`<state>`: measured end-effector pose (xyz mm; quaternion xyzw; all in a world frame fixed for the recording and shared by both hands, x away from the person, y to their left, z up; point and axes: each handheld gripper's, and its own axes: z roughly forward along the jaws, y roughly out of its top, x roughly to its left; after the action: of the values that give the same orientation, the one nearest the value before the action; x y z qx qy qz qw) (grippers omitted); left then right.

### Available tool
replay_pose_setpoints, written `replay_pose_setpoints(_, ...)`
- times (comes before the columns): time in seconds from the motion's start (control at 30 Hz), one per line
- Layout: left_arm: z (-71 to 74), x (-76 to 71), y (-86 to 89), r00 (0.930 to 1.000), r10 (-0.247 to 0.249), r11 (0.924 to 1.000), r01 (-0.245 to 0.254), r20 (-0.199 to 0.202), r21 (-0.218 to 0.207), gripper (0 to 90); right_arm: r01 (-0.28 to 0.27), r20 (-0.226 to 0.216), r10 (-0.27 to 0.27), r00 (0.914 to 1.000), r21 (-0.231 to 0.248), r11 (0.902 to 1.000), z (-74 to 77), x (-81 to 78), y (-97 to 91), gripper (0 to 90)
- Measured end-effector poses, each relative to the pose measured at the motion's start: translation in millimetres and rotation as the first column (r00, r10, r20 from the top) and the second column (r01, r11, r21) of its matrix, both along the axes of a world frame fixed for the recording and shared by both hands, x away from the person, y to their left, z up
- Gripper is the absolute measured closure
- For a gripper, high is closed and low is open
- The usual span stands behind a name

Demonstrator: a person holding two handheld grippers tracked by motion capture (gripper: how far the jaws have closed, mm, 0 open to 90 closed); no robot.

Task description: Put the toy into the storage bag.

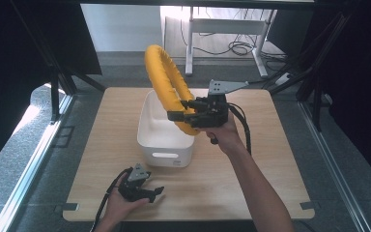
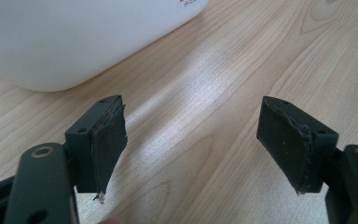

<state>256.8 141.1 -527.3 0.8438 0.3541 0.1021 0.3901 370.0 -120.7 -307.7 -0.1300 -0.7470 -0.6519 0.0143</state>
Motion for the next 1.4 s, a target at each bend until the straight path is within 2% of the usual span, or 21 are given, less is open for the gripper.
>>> replay_pose_setpoints(0.33, 0.2, 0.2, 0.6, 1.0000, -0.003, 1.0000, 0.003, 0.001, 0.006, 24.0, -0.017, -0.011, 0.017, 0.9998, 0.005, 0.9998, -2.0, -0.8, 7.3, 51.6)
replay_pose_setpoints(0.7, 0.1, -0.1, 0.4, 1.0000, -0.003, 1.0000, 0.003, 0.000, 0.001, 24.0, -0.050, -0.007, 0.050, 0.9987, -0.005, 0.9987, -6.5, -0.1, 17.1, 51.6)
replay_pose_setpoints(0.97, -0.2, 0.1, 0.3, 1.0000, -0.003, 1.0000, 0.003, -0.001, 0.000, 24.0, -0.065, -0.022, 0.065, 0.9977, -0.012, 0.9978, -10.2, -0.4, 26.1, 51.5)
replay_pose_setpoints(1.4, -0.8, 0.4, 0.6, 1.0000, -0.006, 1.0000, 0.006, -0.001, 0.004, 24.0, -0.085, -0.035, 0.084, 0.9958, -0.027, 0.9960, -23.9, 6.3, 30.8, 51.5)
